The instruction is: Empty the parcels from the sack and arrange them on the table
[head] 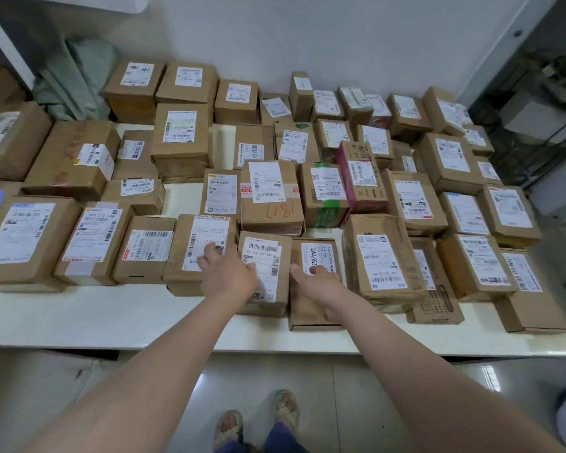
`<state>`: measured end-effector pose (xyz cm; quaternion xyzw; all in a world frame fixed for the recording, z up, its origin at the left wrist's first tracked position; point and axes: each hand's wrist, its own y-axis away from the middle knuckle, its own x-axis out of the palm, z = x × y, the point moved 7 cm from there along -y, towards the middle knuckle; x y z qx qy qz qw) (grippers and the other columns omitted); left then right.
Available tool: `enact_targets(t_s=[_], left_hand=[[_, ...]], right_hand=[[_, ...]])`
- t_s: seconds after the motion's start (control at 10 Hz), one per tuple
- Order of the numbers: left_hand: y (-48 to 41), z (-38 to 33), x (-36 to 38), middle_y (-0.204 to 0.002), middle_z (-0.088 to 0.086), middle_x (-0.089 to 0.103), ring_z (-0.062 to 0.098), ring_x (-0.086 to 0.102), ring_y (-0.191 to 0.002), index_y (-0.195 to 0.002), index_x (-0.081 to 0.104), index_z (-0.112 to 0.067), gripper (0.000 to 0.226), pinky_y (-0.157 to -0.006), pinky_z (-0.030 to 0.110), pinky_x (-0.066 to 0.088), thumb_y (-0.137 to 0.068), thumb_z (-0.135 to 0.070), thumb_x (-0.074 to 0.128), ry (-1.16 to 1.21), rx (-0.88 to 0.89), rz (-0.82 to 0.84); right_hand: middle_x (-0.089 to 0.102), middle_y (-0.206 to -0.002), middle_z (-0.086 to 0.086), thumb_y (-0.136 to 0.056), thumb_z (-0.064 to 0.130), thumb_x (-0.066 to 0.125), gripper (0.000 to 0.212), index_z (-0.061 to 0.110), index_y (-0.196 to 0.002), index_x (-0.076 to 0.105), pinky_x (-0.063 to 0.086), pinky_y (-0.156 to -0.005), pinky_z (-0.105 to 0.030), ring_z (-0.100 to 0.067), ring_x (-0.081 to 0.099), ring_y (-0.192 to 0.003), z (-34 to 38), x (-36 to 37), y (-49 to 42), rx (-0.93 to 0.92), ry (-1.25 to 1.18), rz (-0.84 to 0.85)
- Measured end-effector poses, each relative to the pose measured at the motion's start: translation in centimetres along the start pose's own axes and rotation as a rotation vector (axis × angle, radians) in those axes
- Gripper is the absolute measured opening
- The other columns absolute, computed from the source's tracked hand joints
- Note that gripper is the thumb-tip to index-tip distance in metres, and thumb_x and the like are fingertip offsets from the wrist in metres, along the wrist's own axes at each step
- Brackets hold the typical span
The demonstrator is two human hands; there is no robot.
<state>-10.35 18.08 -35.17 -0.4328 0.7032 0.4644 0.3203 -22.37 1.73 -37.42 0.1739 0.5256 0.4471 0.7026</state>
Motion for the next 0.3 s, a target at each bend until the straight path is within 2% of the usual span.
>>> enact_targets(t_s=[0.1,0.2,0.3], left_hand=[[0.1,-1.0,-0.9,-0.153,0.010,0.012,0.030,0.017,-0.137,-0.145,0.032,-0.022,0.059,-0.093,0.044,0.040,-0.094,-0.043,0.051,-0.083,-0.004,-0.029],[-0.4,-1.9,-2.8,-0.150,0.011,0.022,0.030,0.022,-0.136,-0.139,0.041,-0.022,0.051,-0.104,0.047,0.032,-0.094,-0.045,0.052,-0.059,0.036,-0.116],[0.2,-1.7,-4.5,-0.141,0.011,0.034,0.031,0.032,-0.129,-0.136,0.049,-0.024,0.046,-0.104,0.043,0.035,-0.093,-0.040,0.055,0.032,0.145,-0.246]], right_hand=[[0.036,-0.151,-0.007,-0.092,0.061,0.044,0.067,0.019,-0.145,0.039,0.038,-0.109,-0.044,-0.030,0.040,-0.134,0.0,-1.2,0.7,-0.066,-0.069,0.003],[0.059,-0.132,-0.012,-0.099,0.045,0.045,0.050,0.009,-0.133,0.051,0.048,-0.097,-0.040,-0.033,0.057,-0.120,0.1,-3.4,1.3,-0.096,-0.134,0.025],[0.062,-0.089,-0.002,-0.098,0.040,0.049,0.037,0.013,-0.121,0.061,0.044,-0.059,-0.028,-0.017,0.056,-0.072,0.0,-5.5,2.4,-0.164,-0.221,0.009]])
